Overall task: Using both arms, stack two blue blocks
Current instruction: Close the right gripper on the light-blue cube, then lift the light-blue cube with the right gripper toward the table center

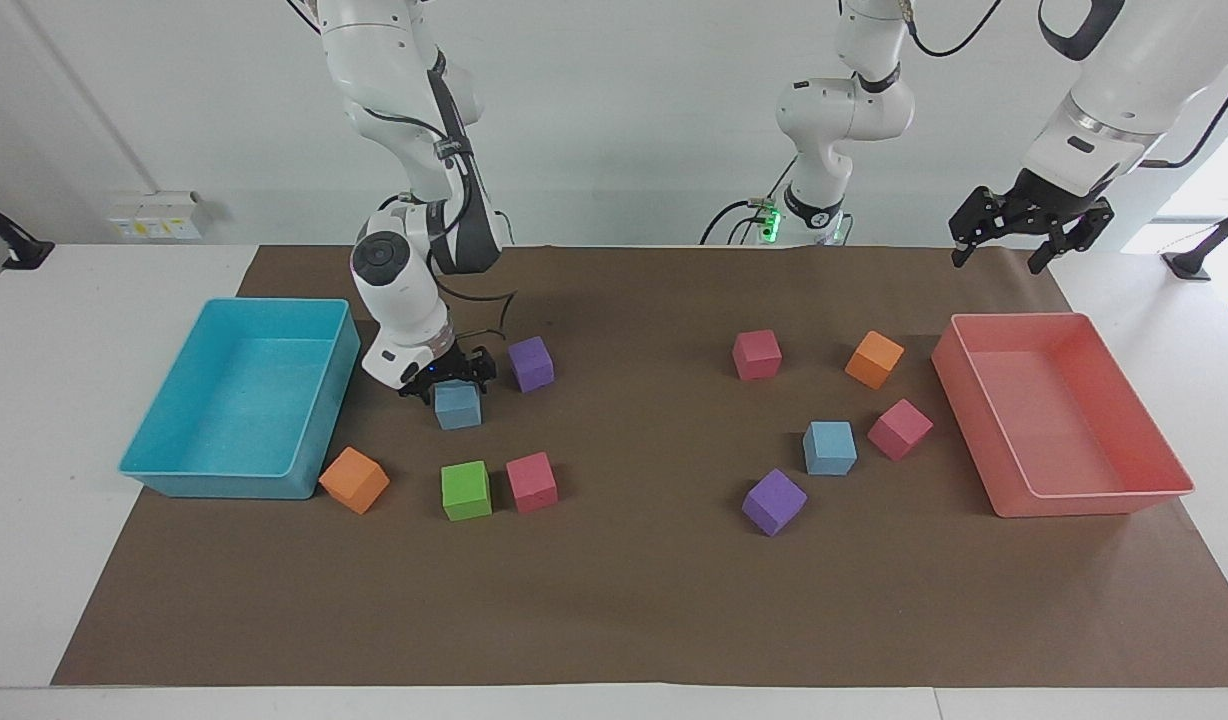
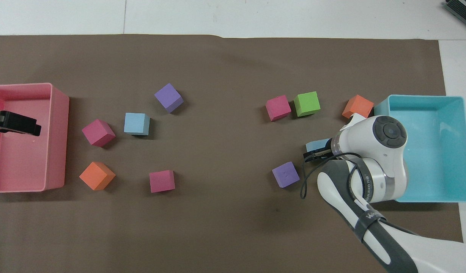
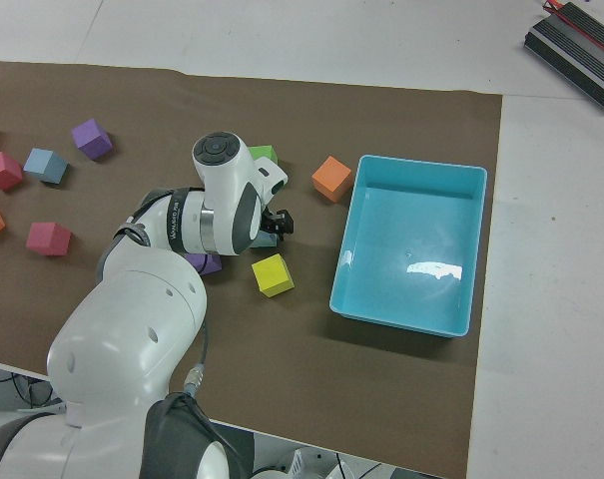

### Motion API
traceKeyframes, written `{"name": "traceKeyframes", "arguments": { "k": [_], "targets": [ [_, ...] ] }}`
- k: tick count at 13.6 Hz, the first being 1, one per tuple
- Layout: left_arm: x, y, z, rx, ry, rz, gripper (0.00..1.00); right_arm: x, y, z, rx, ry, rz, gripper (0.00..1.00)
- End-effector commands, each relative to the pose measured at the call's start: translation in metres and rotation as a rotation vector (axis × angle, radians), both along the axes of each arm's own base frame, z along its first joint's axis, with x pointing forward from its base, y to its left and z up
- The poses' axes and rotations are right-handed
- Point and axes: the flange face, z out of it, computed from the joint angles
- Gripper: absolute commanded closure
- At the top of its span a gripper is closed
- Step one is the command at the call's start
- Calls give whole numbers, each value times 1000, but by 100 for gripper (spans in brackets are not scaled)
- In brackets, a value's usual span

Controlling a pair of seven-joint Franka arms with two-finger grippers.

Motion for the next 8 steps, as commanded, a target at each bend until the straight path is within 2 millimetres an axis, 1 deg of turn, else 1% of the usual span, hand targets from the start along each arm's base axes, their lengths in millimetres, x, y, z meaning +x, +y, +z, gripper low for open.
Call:
{"name": "traceKeyframes", "arguments": {
  "k": [1, 2, 3, 4, 5, 6, 8],
  "targets": [
    [-5, 0, 1, -9, -10, -6, 0, -8, 0, -7, 10, 3, -20, 0],
    [-5, 1, 1, -9, -8, -4, 0, -9, 0, -7, 10, 6, -27, 0],
    [-5, 1, 2, -10, -10, -4, 0, -10, 1, -8, 9, 14, -25, 35],
    [-5, 1, 2, -9, -10, -4, 0, -9, 1, -7, 9, 14, -27, 77],
    [-5, 1, 4, -10, -16, -6, 0, -8, 1, -6, 9, 11, -31, 100],
    [-5, 1, 4, -10, -16, -6, 0, -8, 1, -7, 8, 13, -43, 100],
    [-4, 2, 3, -10, -15, -6, 0, -1, 3, 4, 11, 4, -38, 100]
  ]
}}
